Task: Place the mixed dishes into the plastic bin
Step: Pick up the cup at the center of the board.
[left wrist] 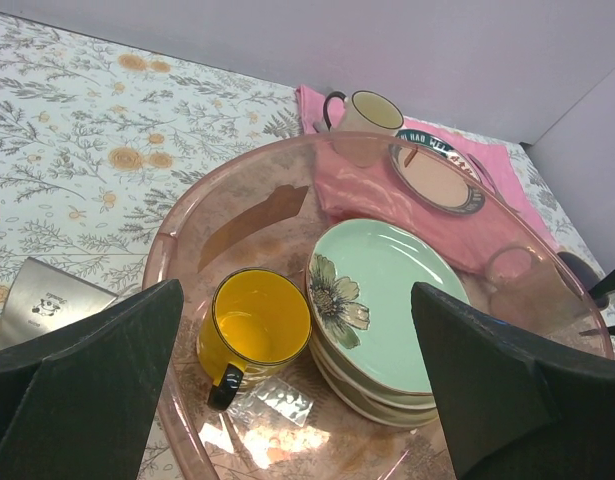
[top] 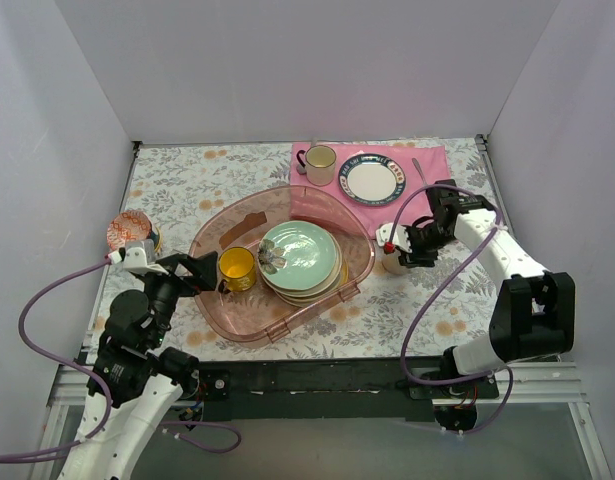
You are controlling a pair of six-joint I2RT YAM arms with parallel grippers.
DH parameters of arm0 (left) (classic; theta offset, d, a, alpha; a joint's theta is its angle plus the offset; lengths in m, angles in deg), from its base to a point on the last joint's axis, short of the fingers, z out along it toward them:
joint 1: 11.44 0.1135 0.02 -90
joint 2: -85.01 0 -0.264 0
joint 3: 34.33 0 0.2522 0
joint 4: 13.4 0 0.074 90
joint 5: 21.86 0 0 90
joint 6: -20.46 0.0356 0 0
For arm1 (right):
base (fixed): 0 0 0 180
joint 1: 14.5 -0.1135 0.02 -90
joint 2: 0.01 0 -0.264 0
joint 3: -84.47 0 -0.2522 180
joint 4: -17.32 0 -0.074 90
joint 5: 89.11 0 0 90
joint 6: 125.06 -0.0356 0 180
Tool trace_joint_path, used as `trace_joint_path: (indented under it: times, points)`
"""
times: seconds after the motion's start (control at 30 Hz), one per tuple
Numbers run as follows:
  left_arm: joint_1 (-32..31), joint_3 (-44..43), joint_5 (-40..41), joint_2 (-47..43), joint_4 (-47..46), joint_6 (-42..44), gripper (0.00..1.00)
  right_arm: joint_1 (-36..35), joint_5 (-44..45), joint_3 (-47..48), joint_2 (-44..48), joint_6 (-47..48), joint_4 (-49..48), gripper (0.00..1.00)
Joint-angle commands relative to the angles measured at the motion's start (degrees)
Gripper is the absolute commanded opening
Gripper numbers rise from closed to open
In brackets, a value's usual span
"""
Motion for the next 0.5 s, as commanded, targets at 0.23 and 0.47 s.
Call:
trace_joint_path:
  times: [0.23, 0.47]
  points:
    - [0.2, 0.6, 0.7, -1.9, -0.8, 1.1, 0.98, -0.5, -0.8, 1.7, -1.5, -0.8, 3.3, 0.01]
    - [0.1, 0.6, 0.8, -2.3, -0.7, 1.0, 0.98, -0.5, -1.0, 9.9, 1.2, -7.8, 7.7, 0.01]
